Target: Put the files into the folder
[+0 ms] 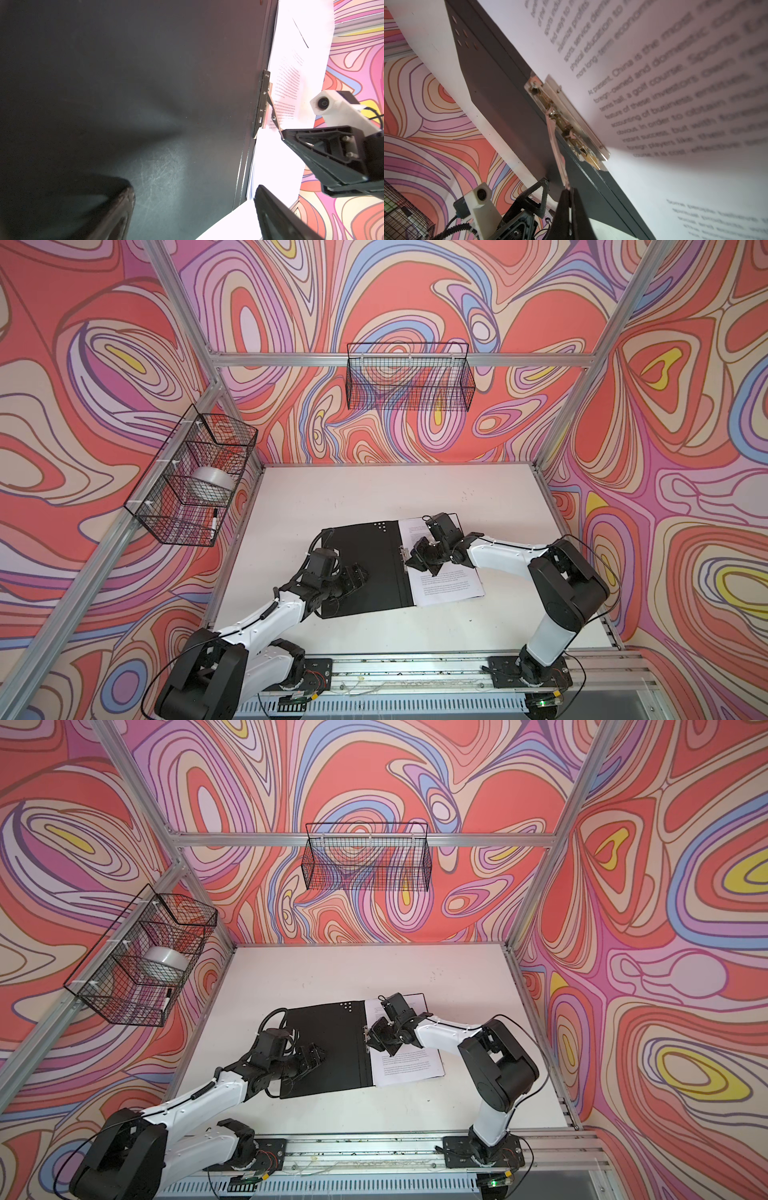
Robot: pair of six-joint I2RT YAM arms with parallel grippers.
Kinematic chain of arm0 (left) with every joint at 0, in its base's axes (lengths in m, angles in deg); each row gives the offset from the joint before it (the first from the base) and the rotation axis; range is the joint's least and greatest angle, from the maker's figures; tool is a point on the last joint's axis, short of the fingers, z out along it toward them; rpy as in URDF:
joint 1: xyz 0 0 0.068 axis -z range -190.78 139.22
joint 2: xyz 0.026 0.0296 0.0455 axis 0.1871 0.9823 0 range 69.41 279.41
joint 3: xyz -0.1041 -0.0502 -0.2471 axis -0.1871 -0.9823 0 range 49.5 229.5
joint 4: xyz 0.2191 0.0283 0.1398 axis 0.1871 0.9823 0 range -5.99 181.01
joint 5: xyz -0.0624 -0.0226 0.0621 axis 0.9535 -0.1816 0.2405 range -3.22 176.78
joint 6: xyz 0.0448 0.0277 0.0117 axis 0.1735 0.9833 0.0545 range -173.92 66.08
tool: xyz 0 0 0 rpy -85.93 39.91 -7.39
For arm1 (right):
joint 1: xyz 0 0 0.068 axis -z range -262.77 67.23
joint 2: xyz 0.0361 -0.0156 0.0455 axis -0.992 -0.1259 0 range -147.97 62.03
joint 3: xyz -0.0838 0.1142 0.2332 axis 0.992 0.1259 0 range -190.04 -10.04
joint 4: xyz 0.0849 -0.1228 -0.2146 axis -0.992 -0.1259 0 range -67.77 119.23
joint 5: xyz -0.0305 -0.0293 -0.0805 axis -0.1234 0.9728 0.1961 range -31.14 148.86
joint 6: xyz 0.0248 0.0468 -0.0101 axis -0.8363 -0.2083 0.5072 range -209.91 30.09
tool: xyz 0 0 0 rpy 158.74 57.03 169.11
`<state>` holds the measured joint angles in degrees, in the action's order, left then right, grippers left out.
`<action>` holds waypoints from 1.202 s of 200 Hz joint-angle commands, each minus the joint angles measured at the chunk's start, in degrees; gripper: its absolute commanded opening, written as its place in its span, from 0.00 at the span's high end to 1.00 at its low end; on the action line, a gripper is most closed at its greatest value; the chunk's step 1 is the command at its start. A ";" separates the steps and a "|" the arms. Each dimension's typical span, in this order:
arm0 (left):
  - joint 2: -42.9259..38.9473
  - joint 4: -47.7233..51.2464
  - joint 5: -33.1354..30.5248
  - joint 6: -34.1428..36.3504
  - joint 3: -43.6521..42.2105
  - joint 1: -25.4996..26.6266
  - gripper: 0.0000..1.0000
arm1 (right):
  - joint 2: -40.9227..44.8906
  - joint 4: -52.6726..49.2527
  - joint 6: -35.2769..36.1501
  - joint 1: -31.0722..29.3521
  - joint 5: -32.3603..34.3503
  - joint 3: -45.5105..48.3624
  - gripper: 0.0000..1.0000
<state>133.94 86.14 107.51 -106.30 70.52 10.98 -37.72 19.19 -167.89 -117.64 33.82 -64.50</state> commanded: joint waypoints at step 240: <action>-1.32 11.34 -6.88 -0.40 -3.26 -0.75 0.09 | -3.56 -0.33 6.68 -1.75 9.17 10.45 1.00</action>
<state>131.12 90.06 103.03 -106.48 70.39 10.87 -39.20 31.10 -161.31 -119.02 36.70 -56.92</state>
